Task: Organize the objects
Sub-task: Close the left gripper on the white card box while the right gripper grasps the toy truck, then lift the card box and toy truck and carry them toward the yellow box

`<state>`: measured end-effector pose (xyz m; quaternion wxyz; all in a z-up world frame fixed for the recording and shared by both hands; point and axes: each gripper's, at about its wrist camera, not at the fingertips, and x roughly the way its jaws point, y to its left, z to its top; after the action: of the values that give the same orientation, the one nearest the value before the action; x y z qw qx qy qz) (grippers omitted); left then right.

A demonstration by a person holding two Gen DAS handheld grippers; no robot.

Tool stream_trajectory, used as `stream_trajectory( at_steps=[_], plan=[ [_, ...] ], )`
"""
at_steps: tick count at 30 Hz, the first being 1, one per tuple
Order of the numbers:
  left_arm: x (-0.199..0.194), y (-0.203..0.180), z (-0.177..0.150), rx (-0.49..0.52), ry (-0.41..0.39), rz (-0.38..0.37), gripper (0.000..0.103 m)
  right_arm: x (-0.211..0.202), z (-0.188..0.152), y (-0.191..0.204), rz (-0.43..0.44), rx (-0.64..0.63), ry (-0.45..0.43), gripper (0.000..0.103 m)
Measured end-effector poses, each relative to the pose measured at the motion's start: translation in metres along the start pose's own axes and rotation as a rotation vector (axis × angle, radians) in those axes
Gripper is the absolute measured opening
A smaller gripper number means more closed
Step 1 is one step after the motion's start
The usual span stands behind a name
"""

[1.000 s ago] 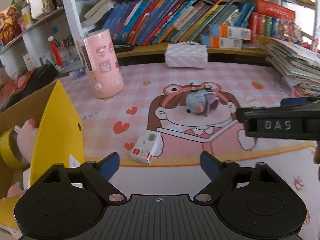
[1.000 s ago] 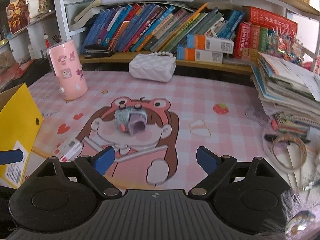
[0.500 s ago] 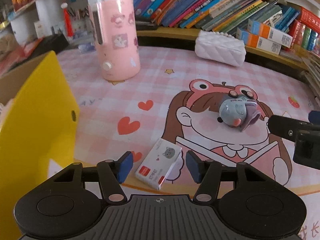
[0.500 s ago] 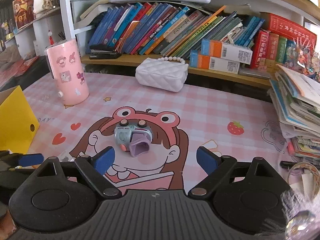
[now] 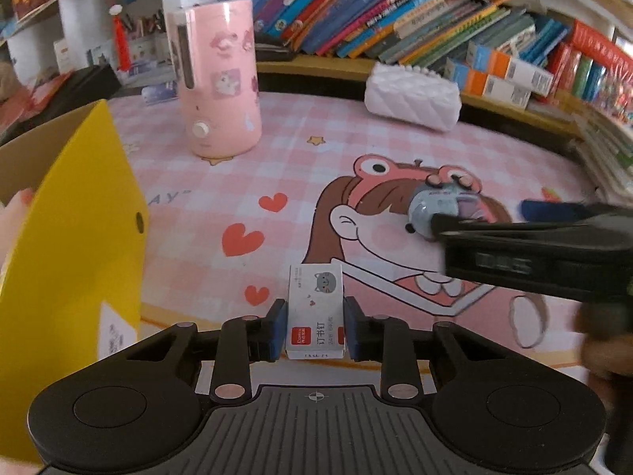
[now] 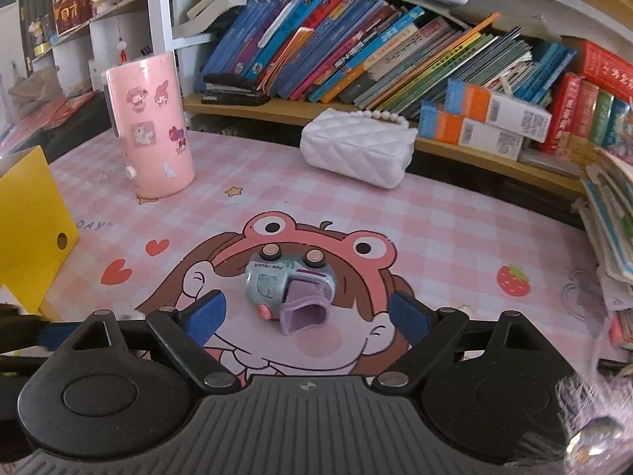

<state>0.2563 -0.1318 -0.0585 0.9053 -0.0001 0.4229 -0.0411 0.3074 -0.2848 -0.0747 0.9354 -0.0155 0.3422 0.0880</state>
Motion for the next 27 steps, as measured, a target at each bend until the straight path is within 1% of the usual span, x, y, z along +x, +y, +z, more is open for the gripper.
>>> stream_trajectory(
  at_steps=[3,9,11,12,13,15,16,20,24,27],
  plan=[
    [-0.014,0.002,-0.003,-0.011,0.000,-0.017,0.028,0.014,-0.001,-0.001,0.006,0.005,0.010,0.089],
    [-0.034,0.006,-0.012,-0.019,0.009,-0.023,0.028,0.041,0.000,-0.003,-0.005,0.004,0.032,0.089],
    [-0.038,0.006,-0.015,-0.018,0.008,-0.023,0.028,0.047,0.001,-0.005,0.001,0.015,0.037,0.085],
    [-0.040,0.007,-0.016,-0.018,0.008,-0.023,0.028,0.049,0.001,-0.005,0.006,0.015,0.036,0.080],
    [-0.041,0.007,-0.017,-0.021,0.007,-0.024,0.028,0.049,0.001,-0.004,0.002,0.007,0.028,0.071],
    [-0.044,0.008,-0.018,-0.024,0.002,-0.026,0.028,0.049,0.002,-0.002,0.001,-0.015,0.018,0.061],
    [-0.045,0.008,-0.019,-0.024,-0.002,-0.027,0.028,0.049,0.002,-0.002,0.000,-0.017,0.022,0.061],
    [-0.051,0.009,-0.020,-0.028,-0.020,-0.042,0.028,0.037,0.003,-0.004,-0.005,0.018,0.020,0.061],
    [-0.056,0.008,-0.023,-0.020,-0.032,-0.072,0.028,0.014,0.000,-0.004,-0.011,0.026,0.012,0.061],
    [-0.061,0.008,-0.028,-0.015,-0.037,-0.103,0.028,-0.007,-0.006,-0.002,-0.011,0.041,0.023,0.061]
  ],
)
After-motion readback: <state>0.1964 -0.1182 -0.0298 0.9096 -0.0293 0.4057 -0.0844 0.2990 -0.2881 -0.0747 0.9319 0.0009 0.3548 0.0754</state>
